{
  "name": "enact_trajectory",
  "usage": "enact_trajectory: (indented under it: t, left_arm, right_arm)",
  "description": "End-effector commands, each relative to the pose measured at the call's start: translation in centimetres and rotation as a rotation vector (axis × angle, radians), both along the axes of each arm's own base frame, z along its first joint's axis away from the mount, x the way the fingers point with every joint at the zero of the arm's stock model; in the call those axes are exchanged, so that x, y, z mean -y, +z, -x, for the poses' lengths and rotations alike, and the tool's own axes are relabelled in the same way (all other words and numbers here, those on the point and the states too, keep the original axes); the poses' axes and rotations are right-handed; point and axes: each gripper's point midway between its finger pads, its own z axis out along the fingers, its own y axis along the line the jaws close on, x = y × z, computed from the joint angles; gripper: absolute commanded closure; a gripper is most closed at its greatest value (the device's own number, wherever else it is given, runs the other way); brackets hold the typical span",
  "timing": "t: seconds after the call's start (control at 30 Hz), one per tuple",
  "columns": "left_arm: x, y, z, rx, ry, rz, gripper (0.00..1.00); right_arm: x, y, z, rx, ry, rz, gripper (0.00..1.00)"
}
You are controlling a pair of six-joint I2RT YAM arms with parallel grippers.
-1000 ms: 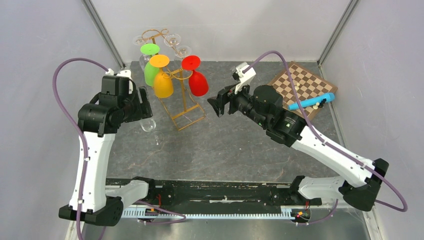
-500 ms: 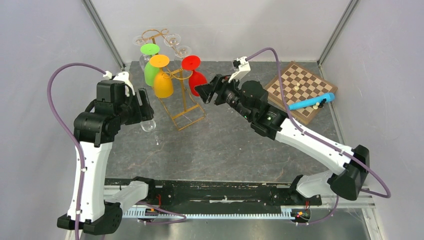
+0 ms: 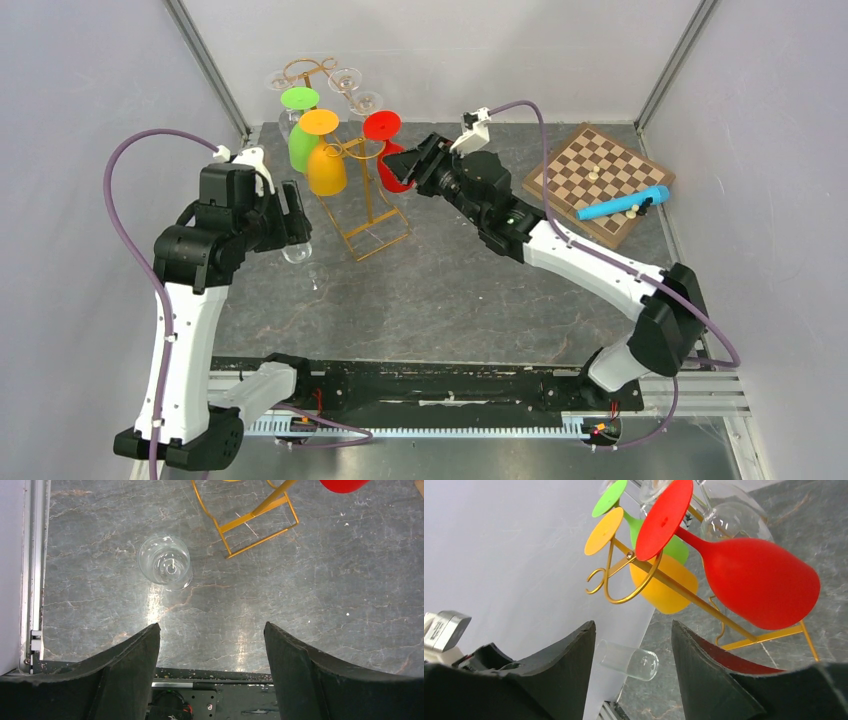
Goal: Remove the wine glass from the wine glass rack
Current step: Move the wine rack to the center of the board.
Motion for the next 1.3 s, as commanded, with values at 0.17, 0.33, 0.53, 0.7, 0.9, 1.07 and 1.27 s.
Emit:
enact_trajectory:
  t: [0.17, 0.33, 0.53, 0.7, 0.9, 1.07, 1.27]
  left_arm:
    - [0.0, 0.8, 0.1, 0.06, -0.034, -0.026, 0.17]
    - [-0.1, 0.6, 0.2, 0.056, -0.034, -0.033, 0.17]
    - [-0.2, 0.5, 0.4, 0.06, -0.033, -0.04, 0.17]
    - [-0.2, 0.5, 0.7, 0.063, -0.032, -0.042, 0.17]
    - [-0.3, 0.5, 0.9, 0.064, -0.033, -0.043, 0.17]
    - [-0.3, 0.6, 1.0, 0.07, -0.033, -0.048, 0.16]
    - [-0.4, 0.7, 1.1, 0.076, -0.03, -0.052, 0.16]
  right_arm:
    - [-2.0, 2.9, -1.7, -0.025, 0.011, -0.184, 0.45]
    - [-2.6, 2.8, -2.2, -0.028, 0.016, -0.213, 0.46]
    - [-3.3, 2.3, -2.8, -0.057, 0.022, -0.243, 0.5]
    - [-4.0, 2.6, -3.2, -0.066, 0.033, -0.259, 0.54]
    - [-4.6, 3.0, -3.6, -0.069, 0.042, -0.276, 0.63]
    - [-4.7, 2.8, -3.6, -0.073, 0.041, -0.275, 0.68]
    - [-4.4, 2.3, -3.6, -0.081, 0.038, -0.27, 0.77]
